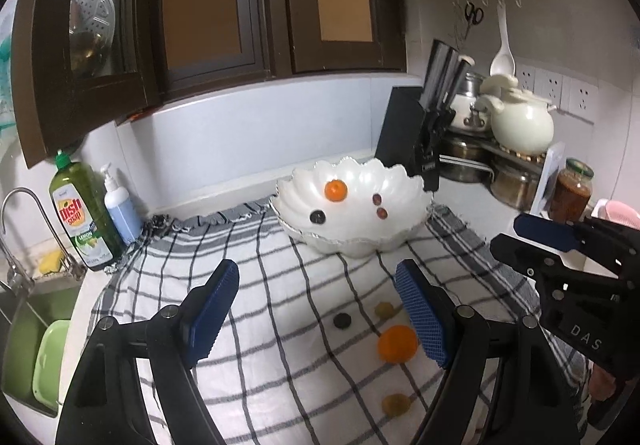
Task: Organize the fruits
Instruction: 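Withdraw both tools from the bowl back over the fruits on the cloth, then grasp a brown round fruit with the left tool while the right grasps a dark plum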
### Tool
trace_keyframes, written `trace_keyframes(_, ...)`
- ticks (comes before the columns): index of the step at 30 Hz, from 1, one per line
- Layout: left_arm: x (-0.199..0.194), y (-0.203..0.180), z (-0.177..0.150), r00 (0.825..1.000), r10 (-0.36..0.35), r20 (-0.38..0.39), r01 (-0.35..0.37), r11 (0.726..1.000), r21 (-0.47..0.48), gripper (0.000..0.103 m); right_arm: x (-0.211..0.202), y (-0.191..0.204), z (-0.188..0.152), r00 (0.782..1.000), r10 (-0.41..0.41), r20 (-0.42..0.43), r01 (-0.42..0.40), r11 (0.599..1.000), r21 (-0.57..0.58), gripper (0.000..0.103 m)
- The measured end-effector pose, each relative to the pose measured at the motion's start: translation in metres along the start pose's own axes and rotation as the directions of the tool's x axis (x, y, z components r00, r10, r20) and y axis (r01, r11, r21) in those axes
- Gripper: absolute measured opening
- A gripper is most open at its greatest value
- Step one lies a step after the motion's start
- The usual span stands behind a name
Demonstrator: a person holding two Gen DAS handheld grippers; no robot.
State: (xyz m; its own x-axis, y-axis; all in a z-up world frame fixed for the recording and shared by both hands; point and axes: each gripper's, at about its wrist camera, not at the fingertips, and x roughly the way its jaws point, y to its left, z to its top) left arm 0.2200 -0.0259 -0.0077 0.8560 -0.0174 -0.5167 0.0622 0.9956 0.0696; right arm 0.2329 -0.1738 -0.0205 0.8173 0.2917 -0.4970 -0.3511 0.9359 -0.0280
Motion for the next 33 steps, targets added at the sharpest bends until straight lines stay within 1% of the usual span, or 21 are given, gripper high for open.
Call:
trace_keyframes(7,0.001,-0.013,-0.023,0.999,-0.015,-0.031,0.015,1.0,0.02,0.08,0.007,-0.002,-0.022,0.999,0.008,-0.042,-0.008,1.0,0.0,0.033)
trace_keyframes(10,0.004,-0.02,-0.032,0.998,-0.023,-0.057,0.024,0.999,0.028,0.077,0.011,-0.001,-0.031,0.998,0.016,-0.067,-0.016,1.0,0.006,0.033)
trace_keyframes(18,0.009,-0.038,-0.053,0.99,-0.045,-0.133,0.054,0.996,0.069,0.074,0.021,0.0,-0.053,0.992,0.008,-0.123,-0.008,1.0,-0.007,0.033)
trace_keyframes(27,0.024,-0.043,-0.07,0.973,-0.055,-0.224,0.069,0.996,0.053,0.069,0.039,-0.002,-0.074,0.979,0.033,-0.203,-0.029,0.999,0.026,0.033)
trace_keyframes(33,0.035,-0.048,-0.083,0.955,-0.077,-0.286,0.093,0.995,0.041,0.063,0.053,-0.004,-0.085,0.967,0.043,-0.253,-0.037,0.999,0.029,0.033)
